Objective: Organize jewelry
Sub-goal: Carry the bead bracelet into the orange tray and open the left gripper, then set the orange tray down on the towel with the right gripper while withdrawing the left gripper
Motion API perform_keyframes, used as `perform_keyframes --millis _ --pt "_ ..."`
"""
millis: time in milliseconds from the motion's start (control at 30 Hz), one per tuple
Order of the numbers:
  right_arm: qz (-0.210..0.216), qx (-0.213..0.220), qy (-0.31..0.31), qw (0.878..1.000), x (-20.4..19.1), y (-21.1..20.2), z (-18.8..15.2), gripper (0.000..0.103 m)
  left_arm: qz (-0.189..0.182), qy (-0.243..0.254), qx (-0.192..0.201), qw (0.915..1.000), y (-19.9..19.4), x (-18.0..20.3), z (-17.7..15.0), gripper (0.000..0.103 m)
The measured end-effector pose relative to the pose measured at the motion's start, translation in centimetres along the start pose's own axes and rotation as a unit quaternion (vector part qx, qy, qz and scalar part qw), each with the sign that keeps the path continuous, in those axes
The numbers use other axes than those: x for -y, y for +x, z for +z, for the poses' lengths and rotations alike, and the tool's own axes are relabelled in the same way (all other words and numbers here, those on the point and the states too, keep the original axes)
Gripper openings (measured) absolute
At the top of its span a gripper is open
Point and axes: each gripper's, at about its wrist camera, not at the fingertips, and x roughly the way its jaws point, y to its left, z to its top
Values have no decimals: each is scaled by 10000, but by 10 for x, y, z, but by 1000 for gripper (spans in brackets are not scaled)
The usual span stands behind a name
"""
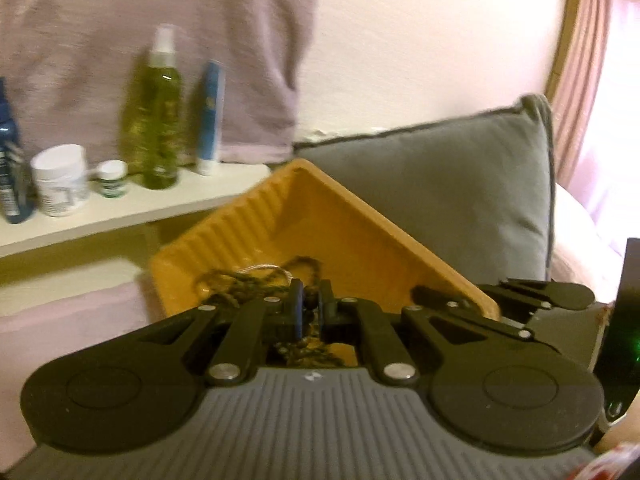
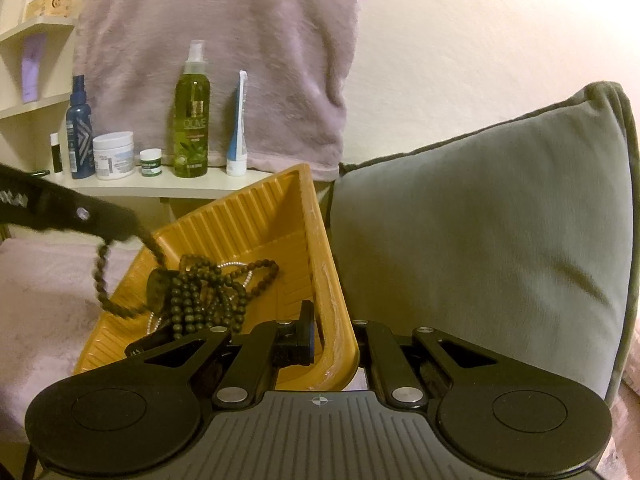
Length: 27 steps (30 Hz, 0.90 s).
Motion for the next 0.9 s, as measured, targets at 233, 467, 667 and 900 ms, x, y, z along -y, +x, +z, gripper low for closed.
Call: perform_keyframes --millis 233,467,667,900 --pt "9 -30 74 10000 2 3 0 6 -181 110 -240 9995 16 10 -11 15" --pt "32 -83 185 9998 6 6 -2 6 336 -199 -19 9992 -5 -19 -14 21" --pt "110 -215 428 9988 17 13 -8 6 961 -510 95 9940 -32 -51 -23 22" --pt "255 -520 782 9953 34 27 -21 7 1419 -840 98 9863 -50 -74 -37 24"
